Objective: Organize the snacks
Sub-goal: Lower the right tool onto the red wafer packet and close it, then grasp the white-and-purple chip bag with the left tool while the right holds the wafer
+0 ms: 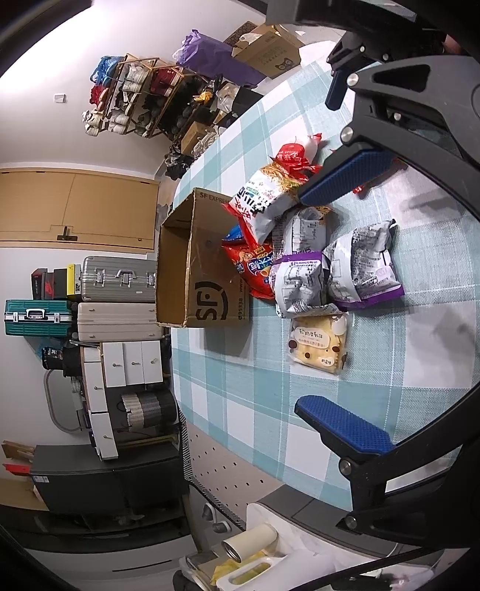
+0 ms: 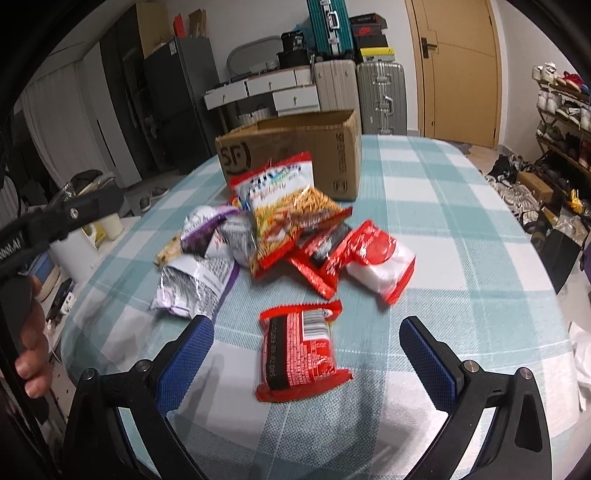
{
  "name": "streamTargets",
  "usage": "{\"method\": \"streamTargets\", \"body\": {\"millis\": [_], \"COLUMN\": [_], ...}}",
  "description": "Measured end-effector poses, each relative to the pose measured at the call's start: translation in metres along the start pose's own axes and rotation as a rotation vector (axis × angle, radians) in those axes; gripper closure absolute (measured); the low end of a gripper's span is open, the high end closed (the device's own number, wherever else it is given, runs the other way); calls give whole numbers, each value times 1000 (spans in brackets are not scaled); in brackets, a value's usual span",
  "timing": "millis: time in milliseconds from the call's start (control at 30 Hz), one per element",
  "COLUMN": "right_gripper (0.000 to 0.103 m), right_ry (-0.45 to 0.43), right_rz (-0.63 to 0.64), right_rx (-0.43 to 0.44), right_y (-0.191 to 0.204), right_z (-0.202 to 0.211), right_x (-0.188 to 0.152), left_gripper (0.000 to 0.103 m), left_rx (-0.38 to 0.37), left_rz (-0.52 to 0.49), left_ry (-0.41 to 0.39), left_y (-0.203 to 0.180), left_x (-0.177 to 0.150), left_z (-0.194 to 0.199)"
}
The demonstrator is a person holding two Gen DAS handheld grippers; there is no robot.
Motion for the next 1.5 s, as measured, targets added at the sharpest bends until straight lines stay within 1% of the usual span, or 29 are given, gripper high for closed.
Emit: {"method": "streamTargets", "body": {"millis": [200, 433, 533, 600, 667, 800, 833, 867, 900, 933, 1100, 1333, 1500], "right_gripper": [0, 0, 2, 10, 21, 29, 35, 45, 52, 55, 57, 57, 57], "right_ry": [45, 71, 74, 77, 93, 99, 101, 104, 105, 106, 97, 60, 42], "right_rz": [12, 36, 32, 25, 23, 26, 34, 47, 56, 60, 13, 13, 15], "right_rx": [-6, -26, -36, -39, -37, -40, -51, -60, -59, -59, 2, -14, -14], "right_y": [3, 7, 6, 4, 4, 3, 3, 3, 4, 4, -5, -8, -7], "right_z": [-19, -31, -34, -35, -39, -40, -40, -40, -40, -39, -36, -27, -23], "right_x": [-4, -9, -8, -9, -10, -12, -12, -11, -11, -11, -11, -10, -9], "left_gripper": [1, 1, 1, 1, 1, 1, 1, 1, 1, 1, 1, 1, 1], "left_rx": [2, 21, 25, 29, 31, 36, 33, 29, 27, 27, 10, -28, -34], "left_rz": [6, 21, 25, 26, 28, 35, 38, 40, 40, 39, 39, 52, 49], "left_ry": [6, 12, 17, 22, 25, 31, 31, 32, 35, 38, 69, 112, 129], "left_y": [6, 17, 21, 24, 26, 32, 34, 35, 36, 38, 43, 45, 40], "left_x": [-1, -6, -8, -9, -11, -15, -17, -18, -19, -21, -31, -40, -41], "left_z": [-5, -10, -11, -13, -14, -15, -14, -14, -14, -15, -19, -26, -29]}}
Point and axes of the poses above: each gripper's, at about its wrist camera, not at the fingertips, and z roughly against the way its jaws point, y to its left, x to its top, the point moved 3 cm from there along -z, roughly the way its jaws point, and after that the axes turned 5 degrees about z, right-handed, at the moved point
